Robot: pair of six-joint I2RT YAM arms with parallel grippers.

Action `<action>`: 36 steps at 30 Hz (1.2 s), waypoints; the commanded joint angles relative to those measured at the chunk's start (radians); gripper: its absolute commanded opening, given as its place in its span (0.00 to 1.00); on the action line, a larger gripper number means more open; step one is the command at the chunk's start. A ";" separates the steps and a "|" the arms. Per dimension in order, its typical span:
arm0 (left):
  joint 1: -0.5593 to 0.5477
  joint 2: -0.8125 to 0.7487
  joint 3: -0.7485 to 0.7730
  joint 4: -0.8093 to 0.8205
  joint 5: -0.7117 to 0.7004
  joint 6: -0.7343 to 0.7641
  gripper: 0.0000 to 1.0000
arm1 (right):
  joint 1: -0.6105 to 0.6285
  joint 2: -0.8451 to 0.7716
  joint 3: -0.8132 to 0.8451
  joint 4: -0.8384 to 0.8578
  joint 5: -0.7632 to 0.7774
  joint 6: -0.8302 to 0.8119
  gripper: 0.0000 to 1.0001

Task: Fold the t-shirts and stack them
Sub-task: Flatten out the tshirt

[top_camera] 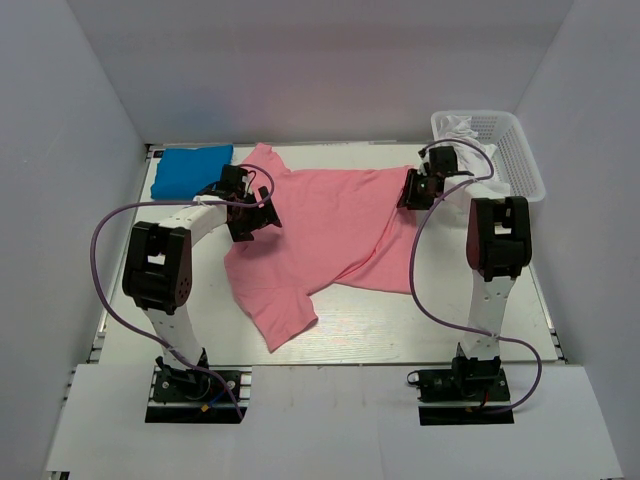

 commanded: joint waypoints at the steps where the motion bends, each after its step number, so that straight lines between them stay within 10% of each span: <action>1: -0.004 -0.003 0.032 -0.011 -0.010 -0.001 1.00 | 0.003 0.011 -0.015 0.015 -0.068 -0.004 0.36; 8: -0.004 -0.003 0.032 -0.011 -0.010 -0.010 1.00 | 0.000 -0.002 -0.007 0.021 -0.083 0.003 0.00; 36: 0.014 0.053 0.013 -0.020 -0.081 -0.040 1.00 | -0.074 -0.117 0.031 -0.219 0.236 -0.021 0.00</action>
